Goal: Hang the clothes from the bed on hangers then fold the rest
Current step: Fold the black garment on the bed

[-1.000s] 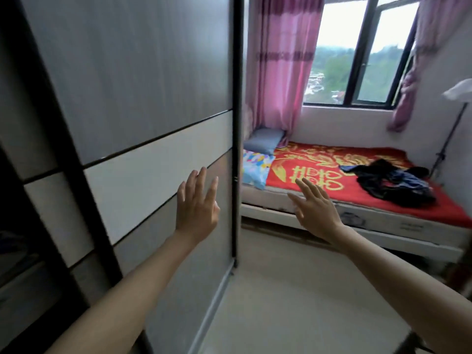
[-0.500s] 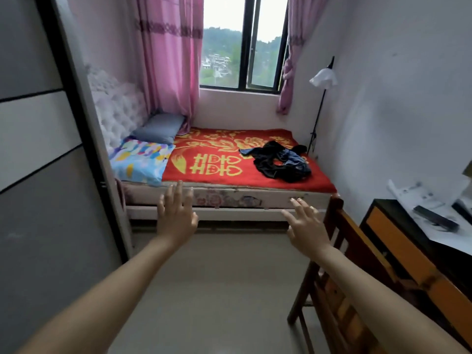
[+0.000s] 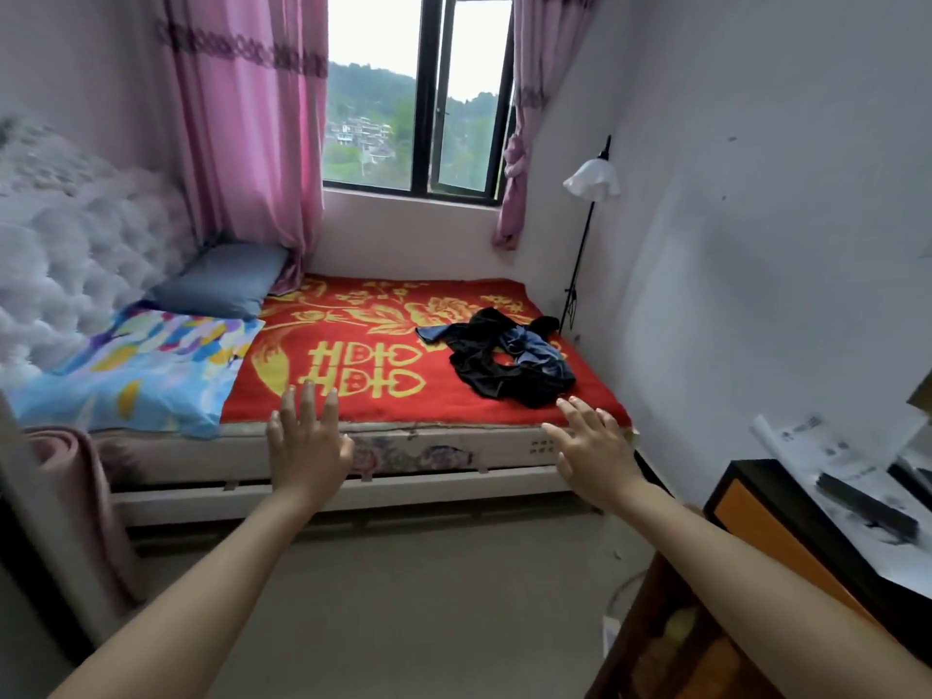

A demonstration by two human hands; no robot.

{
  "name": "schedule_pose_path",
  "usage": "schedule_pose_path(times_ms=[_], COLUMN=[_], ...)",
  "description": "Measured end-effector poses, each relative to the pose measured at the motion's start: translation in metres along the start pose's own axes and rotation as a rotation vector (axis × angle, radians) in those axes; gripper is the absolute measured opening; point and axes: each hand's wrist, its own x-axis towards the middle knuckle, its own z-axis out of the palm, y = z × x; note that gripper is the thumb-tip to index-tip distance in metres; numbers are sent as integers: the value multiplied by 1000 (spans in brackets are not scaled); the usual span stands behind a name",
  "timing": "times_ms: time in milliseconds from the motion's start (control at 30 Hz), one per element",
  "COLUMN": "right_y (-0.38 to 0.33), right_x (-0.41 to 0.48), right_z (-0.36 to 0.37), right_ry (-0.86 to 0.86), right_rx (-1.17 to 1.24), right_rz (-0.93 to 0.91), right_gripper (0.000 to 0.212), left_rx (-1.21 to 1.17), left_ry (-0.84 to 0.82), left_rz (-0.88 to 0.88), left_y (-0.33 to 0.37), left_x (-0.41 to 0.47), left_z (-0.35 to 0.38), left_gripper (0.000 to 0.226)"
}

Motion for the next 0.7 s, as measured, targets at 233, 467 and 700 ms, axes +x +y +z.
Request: schedule_pose_path(times_ms=[233,467,700], right_y=[63,167,252], right_x=[80,142,234], right_z=[52,129,205], right_ry=[-154,-244,-297], right_rx=[-14,-19,56], right_rz=[100,244,293], right_gripper=[50,51,53], left_rx=[-56,-3,78], left_ry=[-98,-202,-240], left_rz=[72,208,245], left_y=[45,126,199], left_x=[104,200,294], left_z=[67,155,226], left_gripper=[65,66,64])
